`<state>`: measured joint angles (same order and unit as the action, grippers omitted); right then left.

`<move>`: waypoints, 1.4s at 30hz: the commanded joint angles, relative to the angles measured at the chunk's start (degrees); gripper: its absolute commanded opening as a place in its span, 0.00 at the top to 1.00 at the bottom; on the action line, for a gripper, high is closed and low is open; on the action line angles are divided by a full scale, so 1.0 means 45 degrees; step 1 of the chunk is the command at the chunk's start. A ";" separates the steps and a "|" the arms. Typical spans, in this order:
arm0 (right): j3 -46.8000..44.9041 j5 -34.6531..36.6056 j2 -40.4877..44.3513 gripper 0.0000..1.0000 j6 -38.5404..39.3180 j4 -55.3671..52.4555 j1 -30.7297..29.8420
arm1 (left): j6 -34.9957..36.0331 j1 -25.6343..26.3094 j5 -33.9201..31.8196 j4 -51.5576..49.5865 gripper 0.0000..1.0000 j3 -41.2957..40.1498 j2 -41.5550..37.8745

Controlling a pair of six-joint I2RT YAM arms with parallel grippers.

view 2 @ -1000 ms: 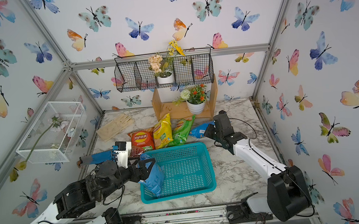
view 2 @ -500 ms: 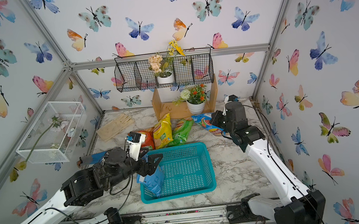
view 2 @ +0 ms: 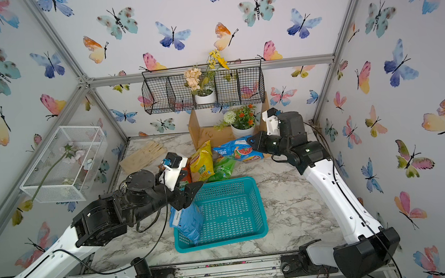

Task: Put the potato chips into the basket
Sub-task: Pick up the potato chip from the center of the board.

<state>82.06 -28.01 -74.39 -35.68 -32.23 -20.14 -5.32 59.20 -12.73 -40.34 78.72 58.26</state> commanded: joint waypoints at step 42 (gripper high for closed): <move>0.1794 -0.4236 -0.0891 0.98 0.0393 -0.0619 -0.3531 | 0.1633 -0.0070 0.1239 -0.0392 0.44 0.0125 0.1450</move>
<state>88.09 -44.75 -79.68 -33.43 -36.82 -35.46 3.11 59.20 -8.25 -41.52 80.03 64.55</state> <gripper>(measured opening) 0.049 0.539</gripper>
